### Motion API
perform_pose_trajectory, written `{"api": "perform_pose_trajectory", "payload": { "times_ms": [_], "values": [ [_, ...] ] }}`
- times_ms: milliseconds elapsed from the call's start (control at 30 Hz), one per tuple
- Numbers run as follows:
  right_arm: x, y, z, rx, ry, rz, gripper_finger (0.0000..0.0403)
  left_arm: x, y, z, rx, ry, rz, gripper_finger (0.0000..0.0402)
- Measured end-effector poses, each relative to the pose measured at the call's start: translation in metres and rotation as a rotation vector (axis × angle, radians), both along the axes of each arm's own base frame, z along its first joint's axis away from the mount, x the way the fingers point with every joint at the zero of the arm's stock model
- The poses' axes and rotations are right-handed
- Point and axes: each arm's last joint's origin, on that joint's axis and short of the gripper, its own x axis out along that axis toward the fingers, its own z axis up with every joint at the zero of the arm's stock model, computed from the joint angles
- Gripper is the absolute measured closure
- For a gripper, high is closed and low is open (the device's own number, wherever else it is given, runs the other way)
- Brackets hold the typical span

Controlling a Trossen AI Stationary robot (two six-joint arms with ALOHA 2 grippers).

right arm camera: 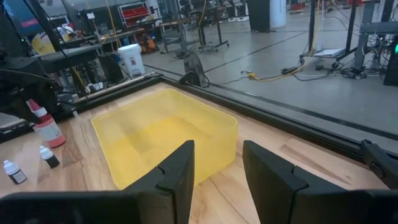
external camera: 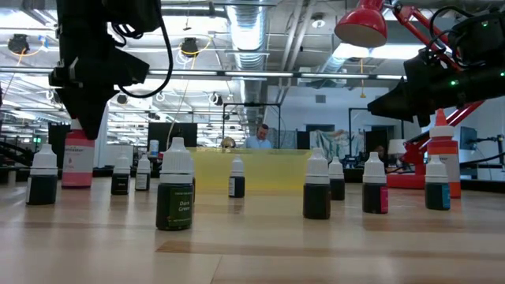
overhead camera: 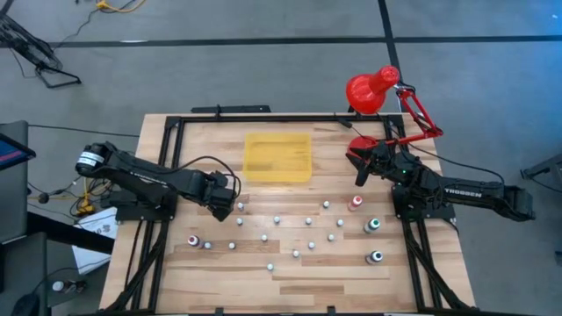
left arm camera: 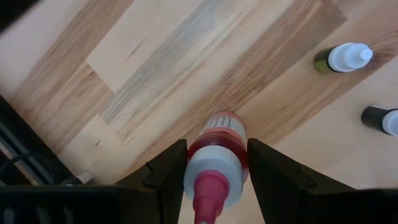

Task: Pick & Place food coloring
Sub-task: Put the large purple food coloring in the bin

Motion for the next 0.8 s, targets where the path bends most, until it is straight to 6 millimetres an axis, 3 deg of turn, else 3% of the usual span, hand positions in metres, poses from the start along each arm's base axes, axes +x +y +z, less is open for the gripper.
{"api": "perform_pose_trajectory", "payload": {
  "times_ms": [800],
  "values": [
    [0.000,0.000,0.000,0.000,0.000,0.000,0.0276,0.000,-0.001,0.011,-0.018,0.040,0.037,0.0246]
  ]
}}
